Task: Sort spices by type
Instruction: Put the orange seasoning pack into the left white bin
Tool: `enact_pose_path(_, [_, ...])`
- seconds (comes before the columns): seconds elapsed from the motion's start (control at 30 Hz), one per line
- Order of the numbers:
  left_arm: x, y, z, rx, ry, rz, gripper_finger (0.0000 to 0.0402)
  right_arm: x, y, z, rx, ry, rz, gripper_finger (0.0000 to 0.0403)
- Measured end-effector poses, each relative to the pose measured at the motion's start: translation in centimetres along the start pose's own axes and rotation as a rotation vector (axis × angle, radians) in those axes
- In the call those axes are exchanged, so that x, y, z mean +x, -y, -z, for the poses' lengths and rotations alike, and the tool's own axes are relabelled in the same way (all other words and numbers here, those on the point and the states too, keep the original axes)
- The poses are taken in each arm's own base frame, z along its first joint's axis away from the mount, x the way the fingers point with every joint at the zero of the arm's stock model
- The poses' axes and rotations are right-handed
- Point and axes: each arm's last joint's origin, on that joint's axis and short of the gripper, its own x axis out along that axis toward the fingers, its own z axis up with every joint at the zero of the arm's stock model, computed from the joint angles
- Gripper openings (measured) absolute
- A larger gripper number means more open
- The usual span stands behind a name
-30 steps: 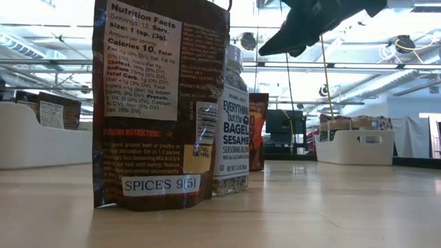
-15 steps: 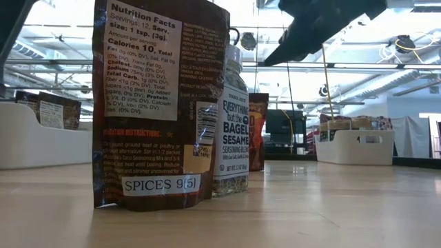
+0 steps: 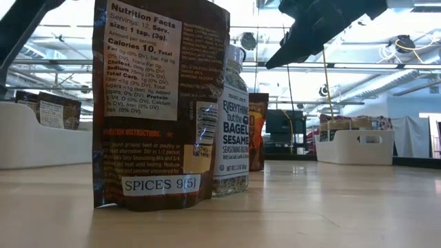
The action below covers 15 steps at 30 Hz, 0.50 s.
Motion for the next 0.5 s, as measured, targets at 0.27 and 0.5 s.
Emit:
enact_pose_path(0.27, [0.57,0.18,0.28,-0.004,-0.029,0.015,0.0140,0.01,0.00,0.00,0.000,0.000,0.000,0.0000])
enact_pose_path(0.5, [0.56,0.18,0.34,-0.030,-0.054,-0.014,0.0019,0.01,0.00,0.01,0.000,0.000,0.000,0.0000])
